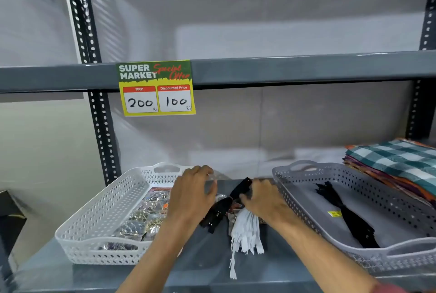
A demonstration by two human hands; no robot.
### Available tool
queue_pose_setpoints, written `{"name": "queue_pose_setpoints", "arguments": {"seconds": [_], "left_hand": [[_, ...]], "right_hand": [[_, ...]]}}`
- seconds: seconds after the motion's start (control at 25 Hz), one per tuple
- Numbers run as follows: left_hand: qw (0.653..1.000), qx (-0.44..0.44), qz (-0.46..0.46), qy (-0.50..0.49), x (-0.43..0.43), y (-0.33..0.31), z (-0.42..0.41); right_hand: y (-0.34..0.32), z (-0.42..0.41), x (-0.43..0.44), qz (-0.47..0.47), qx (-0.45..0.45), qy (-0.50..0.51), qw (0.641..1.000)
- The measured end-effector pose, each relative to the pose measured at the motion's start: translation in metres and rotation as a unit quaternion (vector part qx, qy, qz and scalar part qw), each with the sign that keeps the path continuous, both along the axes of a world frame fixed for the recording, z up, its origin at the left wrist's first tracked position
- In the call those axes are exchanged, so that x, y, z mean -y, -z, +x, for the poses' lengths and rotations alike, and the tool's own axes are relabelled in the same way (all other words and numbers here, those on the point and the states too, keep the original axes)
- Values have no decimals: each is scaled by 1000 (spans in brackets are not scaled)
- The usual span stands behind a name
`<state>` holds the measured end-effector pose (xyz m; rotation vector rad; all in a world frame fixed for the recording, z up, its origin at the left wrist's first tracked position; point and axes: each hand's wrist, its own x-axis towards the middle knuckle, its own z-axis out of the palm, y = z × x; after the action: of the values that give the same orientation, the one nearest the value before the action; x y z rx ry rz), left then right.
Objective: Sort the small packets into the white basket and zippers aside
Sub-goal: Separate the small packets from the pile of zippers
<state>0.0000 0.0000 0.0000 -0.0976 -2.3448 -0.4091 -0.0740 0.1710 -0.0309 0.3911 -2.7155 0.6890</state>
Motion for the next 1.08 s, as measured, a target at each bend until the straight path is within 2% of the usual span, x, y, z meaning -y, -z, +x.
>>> {"name": "queue_pose_setpoints", "arguments": {"seconds": [0.04, 0.12, 0.32, 0.4, 0.56, 0.72, 0.88, 1.08], "left_hand": [[999, 31, 18, 14, 1, 3, -6], [995, 84, 39, 30, -3, 8, -13], [990, 137, 42, 14, -8, 19, -27], [990, 140, 31, 13, -8, 21, -30], [984, 178, -8, 1, -12, 23, -33], [973, 222, -49, -25, -21, 25, -39], [967, 234, -87, -50, -22, 33, -43], [969, 225, -94, -50, -26, 31, -42]], "right_hand": [[5, 0, 0, 1, 47, -2, 999], [8, 3, -2, -27, 78, -6, 997], [-8, 9, -16, -69, 64, -10, 995], [-21, 8, -24, -40, 58, 5, 997], [-40, 15, -31, 112, 79, 33, 990], [-26, 18, -31, 190, 88, 34, 977], [-9, 22, -35, 224, 64, 19, 972], [-7, 27, -41, 200, 57, 16, 978]]}}
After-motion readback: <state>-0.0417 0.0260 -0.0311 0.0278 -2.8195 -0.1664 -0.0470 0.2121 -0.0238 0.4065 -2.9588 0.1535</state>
